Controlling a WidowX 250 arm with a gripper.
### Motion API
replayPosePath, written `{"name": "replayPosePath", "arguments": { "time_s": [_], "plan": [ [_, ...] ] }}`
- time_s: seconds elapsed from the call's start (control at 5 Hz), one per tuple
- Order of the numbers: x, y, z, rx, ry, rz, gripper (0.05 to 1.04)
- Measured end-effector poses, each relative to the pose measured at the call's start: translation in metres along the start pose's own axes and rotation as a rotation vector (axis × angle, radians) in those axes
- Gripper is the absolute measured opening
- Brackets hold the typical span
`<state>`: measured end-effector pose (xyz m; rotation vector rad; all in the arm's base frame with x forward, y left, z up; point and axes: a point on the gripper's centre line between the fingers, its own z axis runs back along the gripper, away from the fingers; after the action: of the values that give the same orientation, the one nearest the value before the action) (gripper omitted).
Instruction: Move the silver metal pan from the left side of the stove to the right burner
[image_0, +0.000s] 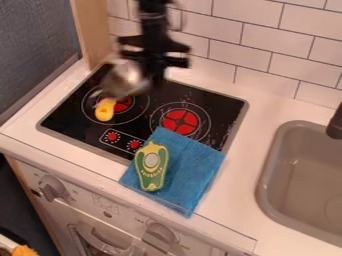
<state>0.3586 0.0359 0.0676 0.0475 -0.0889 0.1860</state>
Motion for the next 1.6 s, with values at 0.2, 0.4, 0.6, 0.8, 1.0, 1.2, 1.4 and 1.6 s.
{"name": "replayPosePath", "arguments": {
  "time_s": [0.2, 0.4, 0.6, 0.8, 1.0, 1.2, 1.4, 1.6],
  "plan": [
    [-0.005, -0.047, 0.003, 0.02, -0.022, -0.05, 0.078],
    [-0.004, -0.075, 0.0, 0.015, -0.029, -0.078, 0.078],
    [-0.005, -0.078, -0.031, 0.038, 0.025, -0.085, 0.078],
    [0.003, -0.086, -0.037, 0.052, 0.007, -0.107, 0.11],
    [0.002, -0.09, -0.043, 0.043, 0.011, -0.132, 0.301],
    [-0.007, -0.092, -0.03, 0.004, 0.021, -0.129, 0.593],
    [-0.01, -0.092, 0.01, -0.03, -0.014, -0.127, 0.884],
    [-0.017, -0.082, 0.024, -0.06, 0.006, -0.121, 1.013]
  ]
}}
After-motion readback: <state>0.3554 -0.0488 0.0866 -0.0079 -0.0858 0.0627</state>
